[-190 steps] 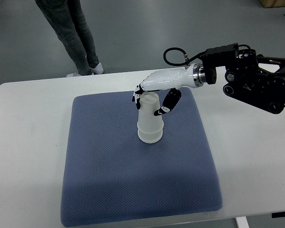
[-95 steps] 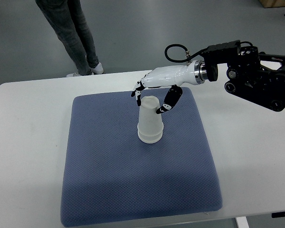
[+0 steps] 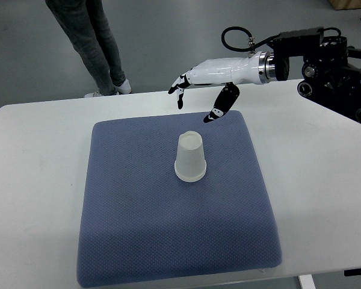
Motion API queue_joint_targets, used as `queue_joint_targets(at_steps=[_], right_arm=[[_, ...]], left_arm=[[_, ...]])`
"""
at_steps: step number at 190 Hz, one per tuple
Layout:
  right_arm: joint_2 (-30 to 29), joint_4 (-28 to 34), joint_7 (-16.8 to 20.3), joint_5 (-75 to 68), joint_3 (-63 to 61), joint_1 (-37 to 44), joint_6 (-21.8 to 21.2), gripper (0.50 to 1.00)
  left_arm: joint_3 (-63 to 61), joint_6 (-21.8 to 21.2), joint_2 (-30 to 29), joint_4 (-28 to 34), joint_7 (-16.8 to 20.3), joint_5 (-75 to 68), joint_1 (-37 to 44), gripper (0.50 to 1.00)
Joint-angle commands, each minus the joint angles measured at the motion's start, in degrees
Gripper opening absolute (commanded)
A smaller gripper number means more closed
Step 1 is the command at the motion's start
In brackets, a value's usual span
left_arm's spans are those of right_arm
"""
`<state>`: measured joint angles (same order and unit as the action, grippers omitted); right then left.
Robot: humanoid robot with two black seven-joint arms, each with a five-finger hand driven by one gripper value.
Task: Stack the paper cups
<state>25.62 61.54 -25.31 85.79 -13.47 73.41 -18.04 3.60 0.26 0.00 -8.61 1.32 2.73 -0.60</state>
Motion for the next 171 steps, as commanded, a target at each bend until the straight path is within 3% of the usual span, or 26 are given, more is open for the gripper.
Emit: queue_joint_targets(at_steps=[1, 35, 72, 115, 150, 171], right_arm=[[-0.13, -1.42, 0.26, -3.27, -2.70, -0.55, 0.20, 0.887], [-0.57, -5.29, 0.26, -14.60, -6.66, -2.40, 1.60, 0.889], [-1.63, -10.30, 0.26, -35.87, -10.96, -4.33, 6.09, 0.895], [-3.65, -15.48, 0.26, -57.13, -11.31, -6.62, 13.82, 0.897], [-4.18, -16.28, 0.35, -73.93, -11.23, -8.38, 18.57, 0.901], [-4.35, -16.28, 0.35, -83.86, -11.23, -9.52, 24.02, 0.901]], left_arm=[[0.00, 0.00, 0.00, 0.00, 0.00, 0.00, 0.07, 1.000], [0.00, 0.00, 0.00, 0.00, 0.00, 0.00, -0.02, 1.000], [0.00, 0.00, 0.00, 0.00, 0.00, 0.00, -0.02, 1.000], [0.00, 0.00, 0.00, 0.00, 0.00, 0.00, 0.07, 1.000], [0.00, 0.00, 0.00, 0.00, 0.00, 0.00, -0.02, 1.000], [0.00, 0.00, 0.00, 0.00, 0.00, 0.00, -0.02, 1.000]])
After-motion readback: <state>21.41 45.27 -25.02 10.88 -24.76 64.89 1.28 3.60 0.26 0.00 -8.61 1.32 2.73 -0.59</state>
